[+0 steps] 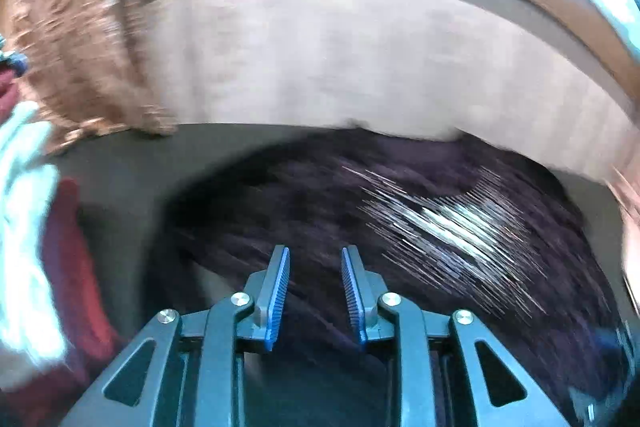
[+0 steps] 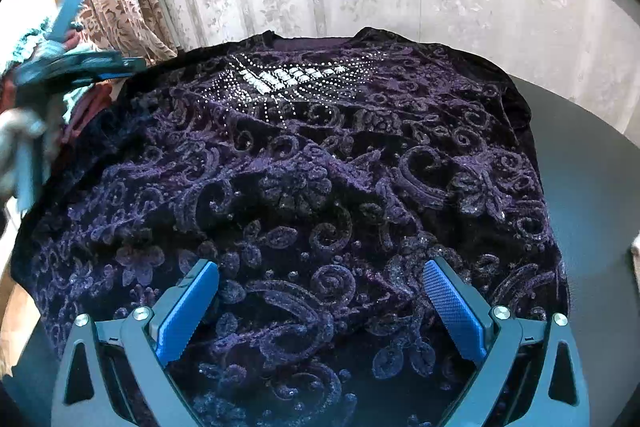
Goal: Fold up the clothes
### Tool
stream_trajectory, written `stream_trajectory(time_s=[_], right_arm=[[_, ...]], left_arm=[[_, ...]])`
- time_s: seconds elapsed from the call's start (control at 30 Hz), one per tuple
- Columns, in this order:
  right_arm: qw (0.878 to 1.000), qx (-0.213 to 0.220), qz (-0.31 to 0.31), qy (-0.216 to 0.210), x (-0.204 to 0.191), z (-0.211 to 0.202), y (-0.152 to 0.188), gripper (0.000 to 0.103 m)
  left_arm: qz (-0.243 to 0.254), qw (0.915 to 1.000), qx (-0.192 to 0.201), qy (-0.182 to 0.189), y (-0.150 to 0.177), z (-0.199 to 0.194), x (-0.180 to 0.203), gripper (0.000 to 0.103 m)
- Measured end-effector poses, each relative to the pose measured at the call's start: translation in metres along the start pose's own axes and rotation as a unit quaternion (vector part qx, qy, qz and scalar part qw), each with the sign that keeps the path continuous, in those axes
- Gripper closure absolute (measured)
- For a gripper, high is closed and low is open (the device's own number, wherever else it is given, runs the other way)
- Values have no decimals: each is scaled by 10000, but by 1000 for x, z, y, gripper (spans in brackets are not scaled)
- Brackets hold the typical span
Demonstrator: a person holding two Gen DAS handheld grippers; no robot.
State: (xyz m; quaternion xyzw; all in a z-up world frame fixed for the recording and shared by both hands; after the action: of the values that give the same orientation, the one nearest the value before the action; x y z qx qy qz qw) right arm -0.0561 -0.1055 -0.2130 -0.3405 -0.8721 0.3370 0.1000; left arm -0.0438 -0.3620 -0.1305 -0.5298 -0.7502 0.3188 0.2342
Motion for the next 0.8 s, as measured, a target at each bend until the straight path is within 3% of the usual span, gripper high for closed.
stream_trajectory(time_s=[0.07,0.2,0.27,0.37,0.43,0.6,0.67,0.8], right_arm=[[10000,-8,-19,29,0,0,0,0],[9999,34,104,52,1,1,0,0],[9999,51,126,33,2,0,0,0],[9999,60,138,10,1,1,-1,0],[9999,56,117,23,1,1,-1,0],[9999,49,102,45,2,2,-1,0],[9999,45,92,58,2,2,-1,0],[9999,46,84,78,2,2,-2,0]], left_arm=[[240,9996,-56,139,22,-8,15,76],[-522,9970,-550,-122,66,-18,-26,76],[-778,9955,-532,-80,87,-34,-47,77],[-518,9972,-507,-188,106,-52,-52,78],[-423,9976,-514,-167,107,-64,-50,78],[-530,9978,-272,286,92,-86,-48,76],[-827,9953,-174,482,84,-90,-54,76],[-693,9950,-171,698,77,-85,-46,76]])
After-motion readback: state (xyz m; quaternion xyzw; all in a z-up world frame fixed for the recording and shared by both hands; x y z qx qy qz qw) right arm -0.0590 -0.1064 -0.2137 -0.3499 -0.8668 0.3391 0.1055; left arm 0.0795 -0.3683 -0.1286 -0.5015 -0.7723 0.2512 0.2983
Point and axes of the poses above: each gripper's, at about its wrist camera, not at the fingertips, and z roughly the way its jaws point, x to its right, y to its underside, the point moved 4 cm from there along z, roughly the way its jaws point, and after that the axes turned 1 degree about y, right-handed, at the moved point
